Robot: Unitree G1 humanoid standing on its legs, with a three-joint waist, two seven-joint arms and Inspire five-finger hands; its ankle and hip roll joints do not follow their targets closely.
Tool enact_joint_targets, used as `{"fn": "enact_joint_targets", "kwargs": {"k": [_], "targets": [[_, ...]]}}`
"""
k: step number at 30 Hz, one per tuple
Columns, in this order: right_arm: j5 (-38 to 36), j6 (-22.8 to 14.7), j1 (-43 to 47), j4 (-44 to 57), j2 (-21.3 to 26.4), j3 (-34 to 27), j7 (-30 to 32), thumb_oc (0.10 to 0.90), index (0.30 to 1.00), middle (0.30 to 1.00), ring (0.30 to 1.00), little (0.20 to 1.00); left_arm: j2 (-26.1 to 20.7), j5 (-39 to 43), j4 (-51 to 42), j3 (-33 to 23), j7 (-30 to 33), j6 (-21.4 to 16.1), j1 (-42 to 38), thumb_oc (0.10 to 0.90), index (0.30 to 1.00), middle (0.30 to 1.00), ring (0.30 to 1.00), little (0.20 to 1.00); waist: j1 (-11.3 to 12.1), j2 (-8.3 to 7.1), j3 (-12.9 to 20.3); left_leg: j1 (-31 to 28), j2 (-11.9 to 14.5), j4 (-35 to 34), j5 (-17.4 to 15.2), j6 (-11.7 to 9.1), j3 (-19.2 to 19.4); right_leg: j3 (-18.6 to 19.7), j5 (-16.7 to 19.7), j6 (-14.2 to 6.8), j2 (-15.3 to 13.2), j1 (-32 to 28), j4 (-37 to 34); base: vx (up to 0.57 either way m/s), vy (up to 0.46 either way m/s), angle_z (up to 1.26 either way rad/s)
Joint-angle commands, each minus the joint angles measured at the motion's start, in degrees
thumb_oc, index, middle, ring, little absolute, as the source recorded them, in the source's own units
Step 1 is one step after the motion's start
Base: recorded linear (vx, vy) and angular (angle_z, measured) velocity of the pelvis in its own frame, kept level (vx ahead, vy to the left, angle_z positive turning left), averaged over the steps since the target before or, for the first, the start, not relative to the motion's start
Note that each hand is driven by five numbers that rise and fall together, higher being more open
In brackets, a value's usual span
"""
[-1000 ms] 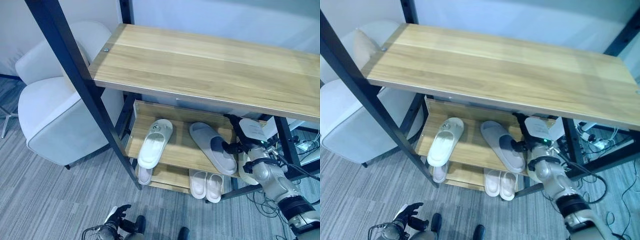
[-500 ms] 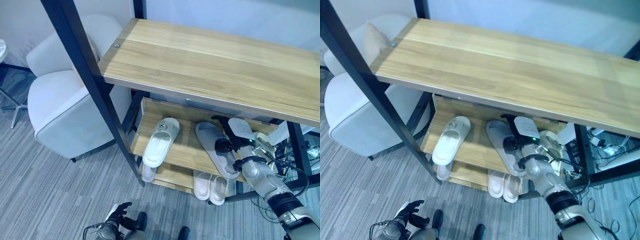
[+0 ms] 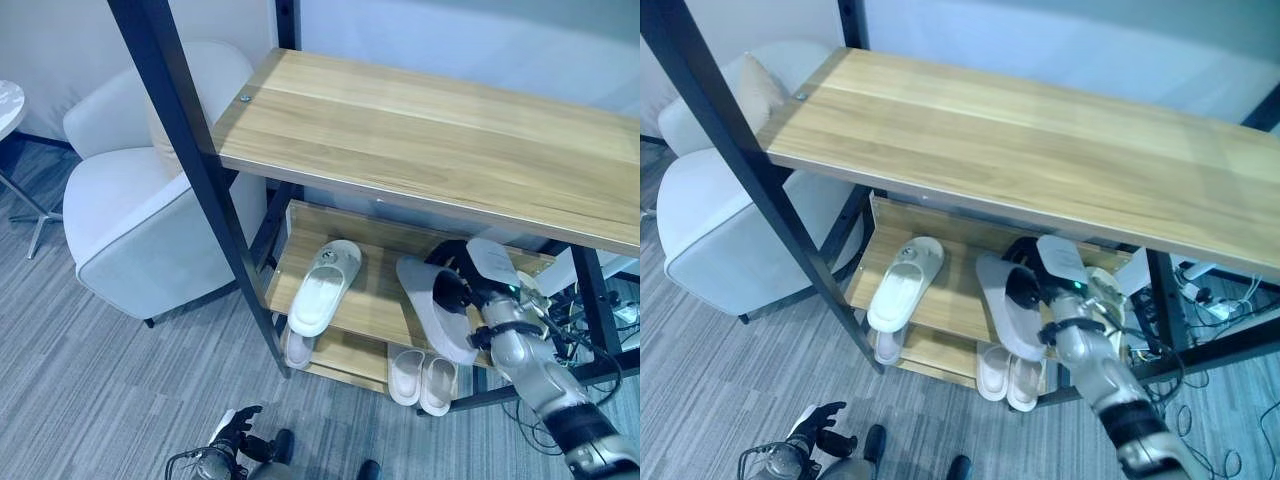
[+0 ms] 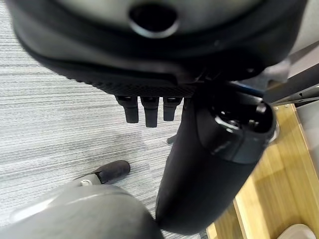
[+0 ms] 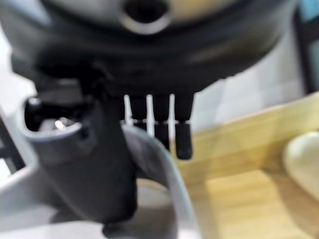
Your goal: Arrange the slippers neatly on the shoe rack.
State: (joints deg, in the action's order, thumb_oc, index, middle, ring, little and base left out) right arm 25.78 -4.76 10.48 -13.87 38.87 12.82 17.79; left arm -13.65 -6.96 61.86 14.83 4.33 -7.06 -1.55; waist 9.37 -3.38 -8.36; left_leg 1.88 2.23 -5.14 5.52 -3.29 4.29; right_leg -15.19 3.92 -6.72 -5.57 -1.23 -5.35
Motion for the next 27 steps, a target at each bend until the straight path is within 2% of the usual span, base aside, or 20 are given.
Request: {"fn": "enact_joint_targets", "kwargs": {"k": [1, 6, 8, 14, 15, 16, 21, 24, 27], "targets": [[-0.19, -4.46, 1.06, 10.87, 1.12, -6.50, 3.40, 0.400, 0.300, 0.300, 0.300, 0.300, 2.93, -3.10, 4.96, 3.20, -0.41, 0.66, 1.55, 0.800, 0.900, 0.900, 0.900, 0.900, -0.66, 0.87, 4.72, -0.12, -0.29, 0.14, -2.60, -2.71, 2.49, 1.02, -2.27, -3.14, 0.37, -1.43, 0.35, 0.00, -0.021, -0.08], [-3.92, -7.23, -4.42, 18.56, -1.69, -8.69, 0.43, 0.400, 0.300, 0.300, 0.300, 0.300, 2.97, -3.99, 5.21, 2.53, -0.77, 0.78, 1.71, 0.800, 0.900, 0.900, 0.900, 0.900, -1.97, 1.38, 5.16, -0.81, -0.11, 0.14, -2.70, -2.71, 3.41, 1.69, -2.13, -3.14, 0.45, -1.60, 0.35, -0.02, -0.019, -0.18], [-7.44, -9.54, -7.99, 23.76, -3.05, -8.76, -3.05, 0.400, 0.300, 0.300, 0.300, 0.300, 3.10, -4.56, 5.12, 2.00, -1.01, 0.78, 1.69, 0.800, 0.900, 0.900, 0.900, 0.900, -3.01, 1.75, 5.35, -1.17, 0.15, 0.14, -2.66, -2.73, 4.09, 2.41, -2.01, -3.12, 0.58, -1.49, 0.35, -0.04, -0.027, -0.18], [-17.82, -13.06, -14.33, 31.01, -4.58, -6.25, -12.57, 0.400, 0.300, 0.300, 0.300, 0.300, 3.43, -5.28, 5.34, 1.42, -1.78, 0.50, 1.04, 0.800, 0.900, 0.900, 0.900, 0.900, -5.41, 2.40, 5.26, -1.72, 0.73, 0.14, -2.47, -2.89, 5.65, 3.73, -1.83, -2.97, 0.91, -1.22, 0.41, -0.04, -0.031, -0.20], [-17.94, -13.02, -14.44, 31.14, -4.55, -6.33, -12.71, 0.400, 0.300, 0.300, 0.300, 0.300, 3.44, -5.29, 5.34, 1.43, -1.79, 0.49, 1.07, 0.800, 0.900, 0.900, 0.900, 0.900, -5.39, 2.41, 5.29, -1.74, 0.74, 0.14, -2.48, -2.89, 5.68, 3.76, -1.83, -2.96, 0.92, -1.23, 0.41, -0.04, -0.038, -0.17], [-21.71, -13.55, -15.70, 31.72, -4.97, -4.27, -16.10, 0.400, 0.300, 0.300, 0.300, 0.300, 3.58, -5.45, 5.41, 1.36, -1.79, 0.26, 0.81, 0.800, 0.900, 0.900, 0.900, 0.900, -6.13, 2.64, 5.15, -1.92, 0.97, 0.14, -2.34, -2.95, 6.30, 4.22, -1.76, -2.94, 1.03, -1.12, 0.50, -0.04, -0.044, -0.10], [-30.78, -13.44, -18.33, 32.29, -4.53, -0.95, -23.94, 0.400, 0.300, 0.300, 0.300, 0.300, 3.29, -5.84, 4.88, 1.95, -2.48, -0.36, 0.37, 0.800, 0.900, 0.900, 0.900, 0.900, -7.10, 3.15, 4.77, -2.15, 1.31, 0.14, -1.86, -3.22, 6.77, 4.70, -1.98, -2.52, 1.30, -1.11, 1.15, -0.04, -0.044, -0.26], [-32.50, -12.59, -18.80, 30.33, -4.01, 1.59, -26.62, 0.400, 0.300, 0.300, 0.300, 0.300, 3.19, -5.96, 4.62, 2.39, -2.86, -0.69, 0.12, 0.800, 0.900, 0.900, 0.900, 0.900, -7.24, 3.54, 4.26, -2.02, 1.56, 0.14, -1.46, -3.48, 6.73, 4.67, -2.63, -2.11, 1.43, -0.68, 2.28, -0.05, -0.040, -0.07], [-32.37, -12.39, -18.06, 28.13, -3.50, 3.22, -26.65, 0.400, 0.300, 0.300, 0.300, 0.300, 3.00, -4.85, 3.63, 2.55, -2.74, -0.86, -0.36, 0.800, 0.900, 0.900, 0.900, 0.900, -7.17, 4.07, 2.74, -1.35, 1.78, 0.14, -0.91, -3.47, 6.40, 4.52, -3.18, -1.81, 1.55, 0.84, 4.07, -0.15, -0.024, 0.01]]}}
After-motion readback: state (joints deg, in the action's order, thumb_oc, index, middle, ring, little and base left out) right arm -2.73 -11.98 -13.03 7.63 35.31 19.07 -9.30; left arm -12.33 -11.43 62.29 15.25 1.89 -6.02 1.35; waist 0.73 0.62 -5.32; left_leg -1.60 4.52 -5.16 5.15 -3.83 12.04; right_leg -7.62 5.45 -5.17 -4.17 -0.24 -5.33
